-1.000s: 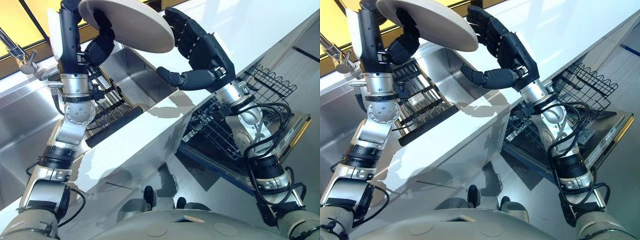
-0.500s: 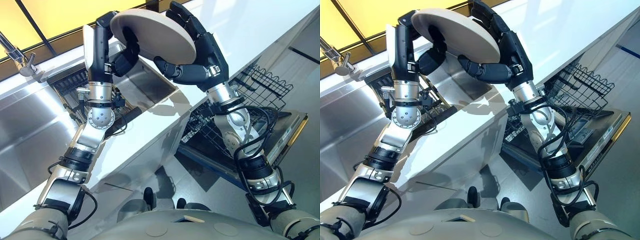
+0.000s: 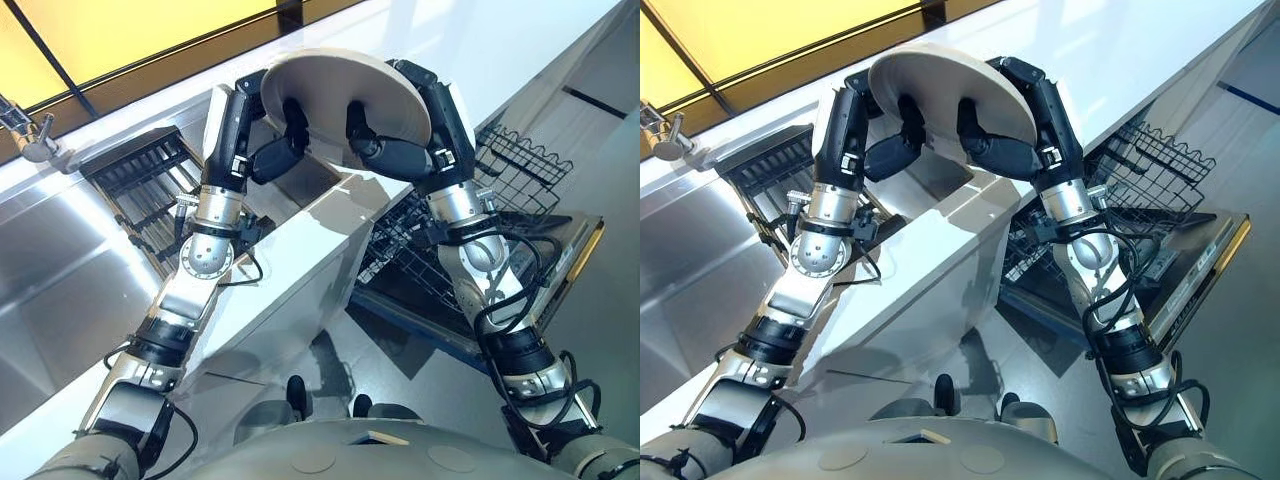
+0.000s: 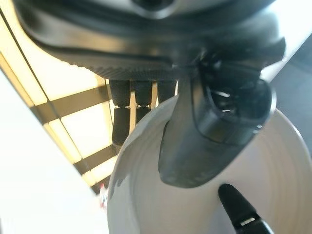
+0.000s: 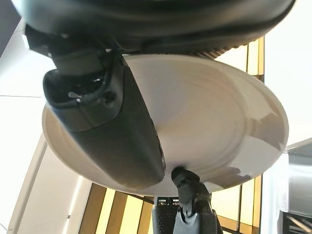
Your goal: Pick up plates and place into dishwasher.
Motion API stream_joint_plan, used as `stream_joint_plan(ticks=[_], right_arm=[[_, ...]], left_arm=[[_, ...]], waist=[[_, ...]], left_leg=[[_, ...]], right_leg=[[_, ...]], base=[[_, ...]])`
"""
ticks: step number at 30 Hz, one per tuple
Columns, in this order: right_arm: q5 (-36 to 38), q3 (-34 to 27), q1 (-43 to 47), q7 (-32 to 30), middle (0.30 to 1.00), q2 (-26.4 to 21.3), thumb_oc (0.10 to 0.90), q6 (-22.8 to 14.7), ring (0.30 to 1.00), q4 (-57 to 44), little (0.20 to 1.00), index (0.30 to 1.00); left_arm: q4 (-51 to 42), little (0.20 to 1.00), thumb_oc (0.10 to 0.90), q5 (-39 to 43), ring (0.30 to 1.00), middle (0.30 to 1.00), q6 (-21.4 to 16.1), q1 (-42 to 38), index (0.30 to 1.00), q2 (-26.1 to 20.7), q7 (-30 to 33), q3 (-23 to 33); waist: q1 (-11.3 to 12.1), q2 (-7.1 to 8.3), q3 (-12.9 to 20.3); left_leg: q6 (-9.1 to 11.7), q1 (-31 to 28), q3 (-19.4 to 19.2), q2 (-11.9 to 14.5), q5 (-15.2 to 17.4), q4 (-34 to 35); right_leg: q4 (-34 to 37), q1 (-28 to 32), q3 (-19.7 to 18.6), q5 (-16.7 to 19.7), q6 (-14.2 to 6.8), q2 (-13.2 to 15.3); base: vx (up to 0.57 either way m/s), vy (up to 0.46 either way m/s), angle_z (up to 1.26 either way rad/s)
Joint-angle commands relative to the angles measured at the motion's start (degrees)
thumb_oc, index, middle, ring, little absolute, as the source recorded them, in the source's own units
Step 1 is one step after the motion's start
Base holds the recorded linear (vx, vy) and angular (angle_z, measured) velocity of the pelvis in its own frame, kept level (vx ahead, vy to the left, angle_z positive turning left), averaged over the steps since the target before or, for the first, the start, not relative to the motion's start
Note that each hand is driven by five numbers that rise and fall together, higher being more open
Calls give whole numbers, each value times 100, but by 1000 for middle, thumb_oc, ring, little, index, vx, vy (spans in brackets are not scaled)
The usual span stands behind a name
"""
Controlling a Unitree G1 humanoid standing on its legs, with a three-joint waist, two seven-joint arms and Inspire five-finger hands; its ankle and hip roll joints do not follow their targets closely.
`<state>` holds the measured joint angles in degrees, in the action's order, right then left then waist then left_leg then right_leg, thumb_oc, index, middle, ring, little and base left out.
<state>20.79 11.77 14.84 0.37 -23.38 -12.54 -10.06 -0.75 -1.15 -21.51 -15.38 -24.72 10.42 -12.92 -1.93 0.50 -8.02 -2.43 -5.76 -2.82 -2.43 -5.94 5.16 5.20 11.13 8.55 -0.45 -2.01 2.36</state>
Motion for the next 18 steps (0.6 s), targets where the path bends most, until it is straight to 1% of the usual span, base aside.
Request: stream_joint_plan(ticks=[1, 3, 6, 7, 8, 10, 12, 14, 15, 16, 18], right_arm=[[534, -1790, 189, -587, 300, -188, 100, -947, 300, -101, 200, 300], [523, -1968, 144, -614, 300, -332, 100, -1087, 300, 71, 200, 300], [298, -2188, 157, -861, 300, -504, 100, -1294, 300, 307, 200, 300], [135, -2256, 154, -1010, 300, -567, 100, -1380, 300, 340, 200, 300], [-91, -2347, 150, -1195, 300, -645, 100, -1465, 300, 383, 200, 300], [-569, -2501, 150, -1683, 300, -857, 100, -1604, 300, 568, 200, 300], [-972, -2668, 116, -2077, 300, -1063, 100, -1602, 300, 734, 200, 300], [-1147, -2880, 54, -2366, 300, -1287, 100, -1600, 300, 1004, 200, 300], [-1233, -2930, 38, -2473, 300, -1331, 100, -1543, 300, 1054, 200, 300], [-1344, -3150, -61, -2723, 300, -1462, 100, -1462, 300, 1297, 200, 300], [-1328, -3368, -200, -2833, 300, -1549, 100, -1324, 300, 1625, 200, 300]], left_arm=[[136, 900, 800, 400, 900, 900, -437, 80, 900, -434, 199, 952], [430, 900, 800, 651, 900, 900, -397, 227, 900, -564, 58, 1167], [727, 900, 800, 994, 900, 900, -325, 515, 900, -588, -80, 1542], [793, 900, 800, 1028, 900, 900, -277, 598, 900, -590, -82, 1644], [913, 900, 800, 1069, 900, 900, -317, 707, 900, -587, -96, 1765], [1102, 900, 800, 1182, 900, 900, -314, 881, 900, -593, -107, 1992], [1248, 900, 800, 1307, 900, 900, -345, 1017, 900, -563, -181, 2171], [1344, 900, 800, 1372, 900, 900, -361, 1138, 900, -553, -204, 2343], [1360, 900, 800, 1388, 900, 900, -343, 1162, 900, -554, -201, 2375], [1471, 900, 800, 1439, 900, 900, -395, 1258, 900, -540, -287, 2532], [1566, 900, 800, 1467, 900, 900, -415, 1350, 900, -524, -353, 2674]], waist=[[-7, 1, 737], [-1, 4, 742], [33, 15, 765], [44, 20, 769], [53, 22, 776], [77, 29, 794], [101, 30, 794], [132, 33, 795], [140, 33, 795], [163, 38, 791], [180, 49, 790]], left_leg=[[-11, -313, -278, 26, 885, -16], [-4, -326, -288, 27, 888, -16], [18, -340, -318, 42, 894, -16], [24, -339, -325, 42, 894, -16], [32, -338, -333, 46, 892, -16], [49, -338, -338, 52, 894, -16], [64, -334, -330, 57, 890, -16], [72, -331, -307, 59, 891, -16], [73, -330, -300, 59, 891, -16], [76, -330, -277, 62, 895, -16], [84, -329, -255, 62, 894, -16]], right_leg=[[-659, -450, 72, -351, -21, -392], [-603, -419, 67, -342, -13, -401], [-510, -371, 85, -328, 0, -412], [-488, -362, 90, -320, -2, -414], [-473, -358, 87, -315, 0, -418], [-444, -343, 79, -321, 1, -428], [-433, -333, 82, -342, 11, -437], [-430, -321, 100, -366, 21, -446], [-430, -317, 105, -373, 24, -449], [-426, -298, 125, -399, 33, -451], [-437, -292, 141, -402, 28, -451]], base=[[7, -17, -5], [13, -23, -4], [23, -31, -3], [23, -34, -6], [21, -31, -8], [24, -26, -5], [0, 0, 0], [0, 0, 0], [0, 0, 0], [0, 0, 0], [27, -16, 5]])
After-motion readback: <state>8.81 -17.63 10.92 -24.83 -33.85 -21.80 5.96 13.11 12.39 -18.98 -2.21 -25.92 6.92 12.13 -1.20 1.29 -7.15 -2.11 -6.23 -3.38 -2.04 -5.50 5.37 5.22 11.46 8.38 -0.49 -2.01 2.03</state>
